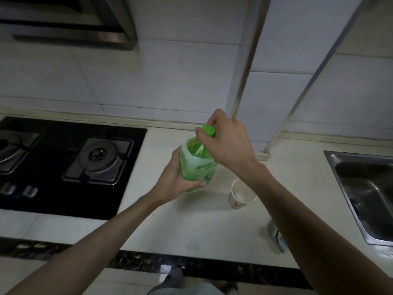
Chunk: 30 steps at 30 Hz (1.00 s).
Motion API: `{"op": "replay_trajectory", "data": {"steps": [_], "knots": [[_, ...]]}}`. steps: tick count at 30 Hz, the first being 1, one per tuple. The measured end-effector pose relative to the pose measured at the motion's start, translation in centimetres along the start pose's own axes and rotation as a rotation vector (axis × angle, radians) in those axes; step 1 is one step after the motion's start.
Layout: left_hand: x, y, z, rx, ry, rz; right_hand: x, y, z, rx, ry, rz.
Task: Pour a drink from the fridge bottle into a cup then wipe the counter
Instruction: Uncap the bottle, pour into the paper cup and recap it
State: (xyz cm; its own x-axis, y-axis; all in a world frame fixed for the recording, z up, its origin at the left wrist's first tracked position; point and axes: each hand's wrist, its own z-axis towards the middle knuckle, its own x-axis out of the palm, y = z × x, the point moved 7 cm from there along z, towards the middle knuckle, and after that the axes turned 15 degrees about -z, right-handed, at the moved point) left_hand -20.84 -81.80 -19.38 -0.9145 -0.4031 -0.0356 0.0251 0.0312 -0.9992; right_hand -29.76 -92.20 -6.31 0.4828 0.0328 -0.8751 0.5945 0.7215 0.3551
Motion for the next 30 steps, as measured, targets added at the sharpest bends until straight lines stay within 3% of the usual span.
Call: {"op": "replay_trajectory", "data": {"steps": [3,7,9,11,16,25,30], "knots": [[-0.3,-0.1,0.3,0.031,-0.136,-0.012,-1.6,0.2,0.2,0.018,-0.032,-0.083],[0.8,-1.4,0.6,0.106,-0.103,0.205,-2.9,-2.2,0.5,0.061,0.043,-0.485],[1.4,-2.2,0.6,0.131,-0.078,0.367,-2.8,-3.9,0.2,0.111,0.113,-0.545],[1.7,-2.7,0.9,0.139,-0.026,0.44,-2.5,-5.0,-0.3,0.139,0.117,-0.516],[1.9,-3.5,1.8,0.059,0.173,0.45,-3.0,-5.8,-1.4,0.099,-0.085,-0.349],[3.6,-6.3,3.7,-0.003,0.386,0.478,-5.9,-7.4,-2.6,0.08,-0.199,-0.138],[4.6,-6.1,2.7,-0.307,0.728,0.16,-7.3,-5.2,-3.6,-0.163,-0.26,-0.057]]}}
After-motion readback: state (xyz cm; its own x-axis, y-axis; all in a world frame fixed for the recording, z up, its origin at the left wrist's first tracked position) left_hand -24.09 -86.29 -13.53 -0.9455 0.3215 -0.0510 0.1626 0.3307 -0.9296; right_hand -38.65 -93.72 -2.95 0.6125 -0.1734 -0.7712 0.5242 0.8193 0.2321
